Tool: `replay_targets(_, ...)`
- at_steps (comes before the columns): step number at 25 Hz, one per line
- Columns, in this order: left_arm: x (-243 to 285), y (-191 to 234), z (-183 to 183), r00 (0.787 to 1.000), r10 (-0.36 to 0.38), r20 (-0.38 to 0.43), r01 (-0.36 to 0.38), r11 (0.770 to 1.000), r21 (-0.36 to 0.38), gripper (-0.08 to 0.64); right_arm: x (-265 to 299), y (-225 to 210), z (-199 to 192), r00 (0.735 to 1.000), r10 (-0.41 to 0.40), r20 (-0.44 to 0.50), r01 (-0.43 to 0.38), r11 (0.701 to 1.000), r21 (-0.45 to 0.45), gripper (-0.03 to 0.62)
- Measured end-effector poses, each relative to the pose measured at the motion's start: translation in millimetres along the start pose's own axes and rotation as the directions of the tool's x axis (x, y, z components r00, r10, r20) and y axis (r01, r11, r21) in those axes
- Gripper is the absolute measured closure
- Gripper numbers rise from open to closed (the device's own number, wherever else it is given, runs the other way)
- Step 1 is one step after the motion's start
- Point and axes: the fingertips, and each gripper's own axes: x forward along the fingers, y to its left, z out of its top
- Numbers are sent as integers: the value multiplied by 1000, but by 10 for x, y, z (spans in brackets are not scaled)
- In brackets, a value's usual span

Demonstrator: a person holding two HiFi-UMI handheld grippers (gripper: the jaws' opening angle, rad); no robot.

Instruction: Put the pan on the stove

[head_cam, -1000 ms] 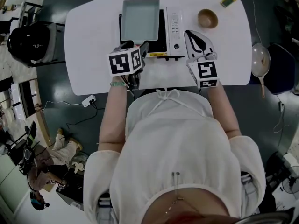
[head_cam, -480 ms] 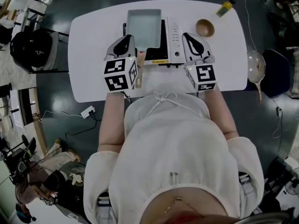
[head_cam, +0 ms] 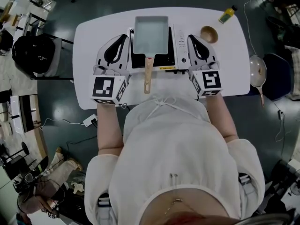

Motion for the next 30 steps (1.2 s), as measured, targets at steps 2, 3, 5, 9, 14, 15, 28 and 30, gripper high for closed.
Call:
replay_targets(2, -44, 31, -23, 1000, -15, 8, 15, 1000, 3, 532, 9, 49, 39, 1000, 4, 15, -4, 1000, 5, 586)
replay_targets(3, -63, 45, -45, 1000, -20, 10, 20, 1000, 0, 532, 9, 76, 56, 1000, 6, 23, -6, 1000, 5, 586)
replay_targets(5, -98, 75, -93, 1000, -25, 12, 25, 1000, -12, 532, 5, 135, 83, 999, 13, 38, -13, 1000, -5, 588)
replay_targets(9, -156, 135, -137, 999, -29, 17, 30, 999, -26, 532, 14, 241, 98, 999, 31, 35, -30, 999, -28, 588)
replay_targets(14, -220, 118, -201, 999, -47, 22, 48, 997, -61, 532, 8, 328, 45, 999, 34, 20, -34, 999, -29, 589)
replay_targets(15, -225, 113, -219, 999, -50, 21, 51, 997, -61, 532, 7, 341, 30, 999, 35, 17, -34, 999, -29, 591)
replay_targets(28, -274, -34, -178, 998, -67, 10, 68, 997, -44, 532, -92, 360, -58, 1000, 0, -6, 0, 1000, -30, 591)
replay_targets(30, -275, -36, -201, 998, -65, 5, 65, 996, -54, 532, -99, 367, -60, 1000, 7, -7, -7, 1000, -31, 591)
